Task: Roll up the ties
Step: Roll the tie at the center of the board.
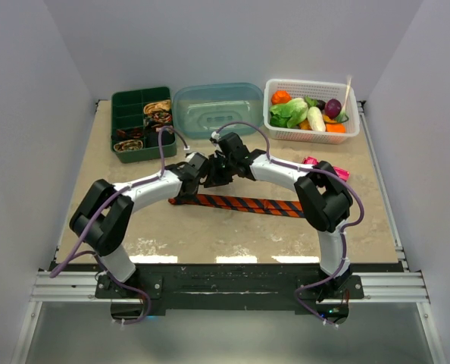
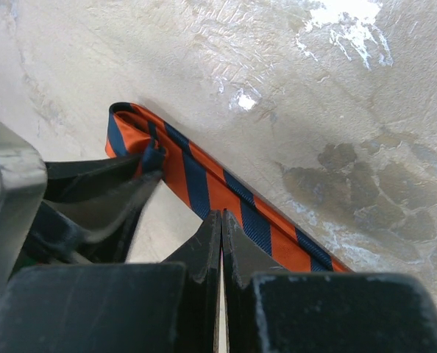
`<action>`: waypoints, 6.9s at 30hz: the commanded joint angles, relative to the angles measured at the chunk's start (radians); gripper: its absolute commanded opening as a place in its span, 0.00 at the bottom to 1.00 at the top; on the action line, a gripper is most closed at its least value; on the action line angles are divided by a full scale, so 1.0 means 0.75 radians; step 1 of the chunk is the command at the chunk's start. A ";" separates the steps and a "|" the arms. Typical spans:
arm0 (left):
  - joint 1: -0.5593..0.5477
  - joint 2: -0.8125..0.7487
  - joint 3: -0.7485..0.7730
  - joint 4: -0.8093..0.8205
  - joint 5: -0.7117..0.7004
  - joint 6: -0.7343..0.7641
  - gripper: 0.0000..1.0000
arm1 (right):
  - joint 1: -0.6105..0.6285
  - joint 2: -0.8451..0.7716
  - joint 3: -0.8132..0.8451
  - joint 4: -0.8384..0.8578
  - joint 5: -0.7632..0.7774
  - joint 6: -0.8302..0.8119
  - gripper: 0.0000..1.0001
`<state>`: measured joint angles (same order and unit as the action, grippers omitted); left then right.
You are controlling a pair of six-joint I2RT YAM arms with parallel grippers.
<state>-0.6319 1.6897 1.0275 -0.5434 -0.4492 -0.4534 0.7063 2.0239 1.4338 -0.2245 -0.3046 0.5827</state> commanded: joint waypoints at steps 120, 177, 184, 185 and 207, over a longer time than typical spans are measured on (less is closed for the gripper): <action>0.734 -0.459 -0.438 0.471 0.980 -0.044 0.00 | 0.165 0.261 0.359 0.025 -0.072 -0.037 0.00; 0.403 -0.322 -0.114 0.068 0.358 0.071 0.00 | 0.114 0.194 0.261 0.119 -0.101 0.037 0.00; 0.360 -0.308 -0.088 0.033 0.260 0.091 0.00 | 0.044 0.118 0.173 0.140 -0.136 0.037 0.00; 0.356 -0.294 -0.080 0.025 0.247 0.099 0.00 | 0.026 0.106 0.156 0.150 -0.136 0.039 0.00; 0.172 -0.157 -0.049 0.039 0.165 0.060 0.00 | -0.046 0.036 0.064 0.121 -0.111 -0.004 0.00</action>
<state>-0.4904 1.5532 0.9627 -0.5373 -0.3302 -0.4000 0.6735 2.1063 1.4933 -0.1413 -0.4019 0.6006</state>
